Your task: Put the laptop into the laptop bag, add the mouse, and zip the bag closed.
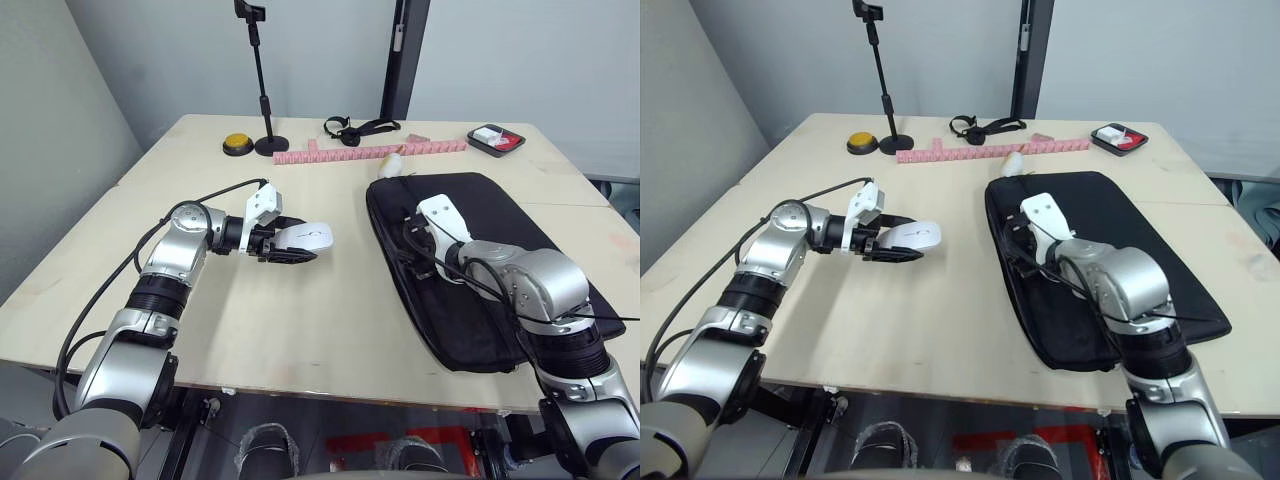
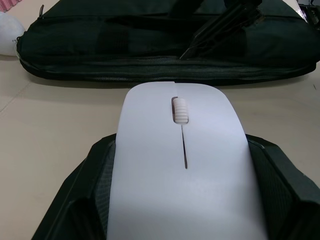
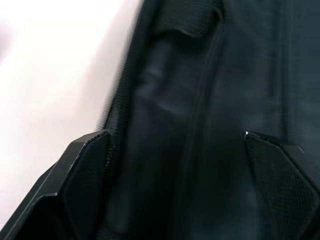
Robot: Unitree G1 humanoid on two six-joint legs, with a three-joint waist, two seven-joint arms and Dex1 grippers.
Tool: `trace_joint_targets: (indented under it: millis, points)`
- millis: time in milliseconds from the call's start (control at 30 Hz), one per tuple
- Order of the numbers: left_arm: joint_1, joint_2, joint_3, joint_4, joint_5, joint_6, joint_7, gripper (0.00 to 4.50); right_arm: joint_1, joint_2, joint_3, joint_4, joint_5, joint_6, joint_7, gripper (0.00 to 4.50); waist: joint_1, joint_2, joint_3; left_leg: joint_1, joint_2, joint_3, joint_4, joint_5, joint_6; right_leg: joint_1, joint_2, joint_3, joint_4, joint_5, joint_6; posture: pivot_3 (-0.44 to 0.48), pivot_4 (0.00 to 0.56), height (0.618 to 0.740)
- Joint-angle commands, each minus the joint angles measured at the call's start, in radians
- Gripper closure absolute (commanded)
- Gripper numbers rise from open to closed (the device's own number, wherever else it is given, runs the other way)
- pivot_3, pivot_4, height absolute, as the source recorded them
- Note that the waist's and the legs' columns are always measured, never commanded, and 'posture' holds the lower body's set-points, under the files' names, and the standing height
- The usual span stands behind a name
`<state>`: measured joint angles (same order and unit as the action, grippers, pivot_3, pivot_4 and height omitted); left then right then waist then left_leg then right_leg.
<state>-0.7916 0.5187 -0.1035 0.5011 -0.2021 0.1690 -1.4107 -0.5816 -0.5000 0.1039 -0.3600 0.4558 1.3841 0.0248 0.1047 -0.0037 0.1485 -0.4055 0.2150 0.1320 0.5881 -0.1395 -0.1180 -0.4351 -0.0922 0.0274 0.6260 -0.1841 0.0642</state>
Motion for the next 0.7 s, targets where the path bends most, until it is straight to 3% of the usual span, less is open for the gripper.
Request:
trace_joint_targets:
  millis: [33,133,500,700]
  points:
    - [-0.017,-0.003,0.001,-0.019,-0.012,-0.007,0.002,1.62,-0.022,-0.028,0.076,0.008,-0.079,-0.039,0.009,0.00,0.000,0.000,0.000,0.000,0.000,0.000,0.000,0.000,0.000,0.000,0.000,0.000,0.000,0.000,0.000,0.000,0.150,0.739]
    - [-0.019,-0.007,0.002,-0.015,-0.011,-0.006,0.009,1.62,-0.018,-0.062,0.170,0.005,-0.135,-0.074,0.036,0.84,0.000,0.000,0.000,0.000,0.000,0.000,0.000,0.000,0.000,0.000,0.000,0.000,0.000,0.000,0.001,0.000,0.150,0.739]
    - [-0.028,-0.020,0.004,-0.002,-0.010,-0.011,0.021,1.62,-0.008,-0.077,0.182,-0.012,-0.187,-0.071,0.111,4.44,0.004,0.000,0.000,0.000,0.000,-0.001,0.000,0.001,-0.001,0.001,0.000,0.000,0.000,0.001,0.002,0.000,0.150,0.739]
    - [-0.033,-0.040,0.000,0.006,-0.011,-0.015,0.026,1.62,-0.036,-0.067,0.141,-0.035,-0.185,-0.034,0.147,4.44,0.004,0.000,0.000,0.000,0.000,-0.001,0.000,0.001,-0.001,0.001,0.000,0.000,0.000,0.001,0.002,0.000,0.150,0.739]
